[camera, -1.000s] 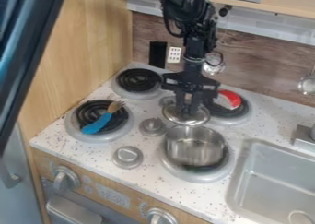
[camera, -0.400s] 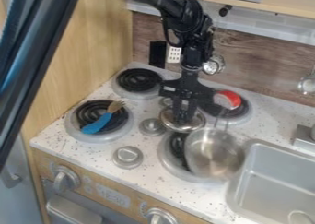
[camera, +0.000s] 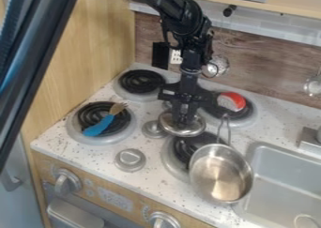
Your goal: Take the steel cover of the pot and put it on the middle of the stove
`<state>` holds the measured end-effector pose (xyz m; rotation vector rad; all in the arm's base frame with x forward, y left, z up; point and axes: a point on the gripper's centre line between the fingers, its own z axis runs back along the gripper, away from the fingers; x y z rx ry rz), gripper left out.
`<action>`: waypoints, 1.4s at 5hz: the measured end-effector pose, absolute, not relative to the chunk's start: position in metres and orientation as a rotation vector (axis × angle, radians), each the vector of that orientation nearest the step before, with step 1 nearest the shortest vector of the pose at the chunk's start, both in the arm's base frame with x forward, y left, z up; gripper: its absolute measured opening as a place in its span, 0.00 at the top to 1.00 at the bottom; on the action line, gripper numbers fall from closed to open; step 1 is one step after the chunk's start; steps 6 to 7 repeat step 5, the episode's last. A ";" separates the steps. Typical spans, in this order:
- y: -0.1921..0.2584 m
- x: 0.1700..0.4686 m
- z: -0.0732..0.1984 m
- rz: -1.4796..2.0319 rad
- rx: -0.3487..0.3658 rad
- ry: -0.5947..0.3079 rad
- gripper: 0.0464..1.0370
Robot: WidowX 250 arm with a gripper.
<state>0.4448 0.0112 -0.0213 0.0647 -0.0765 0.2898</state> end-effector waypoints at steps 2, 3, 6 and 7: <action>0.028 0.444 -0.021 0.323 0.056 -0.076 0.45; 0.030 0.439 -0.027 0.325 0.065 -0.064 0.14; 0.029 0.440 0.020 0.311 0.056 -0.152 0.03; 0.029 0.440 0.020 0.311 0.056 -0.152 0.03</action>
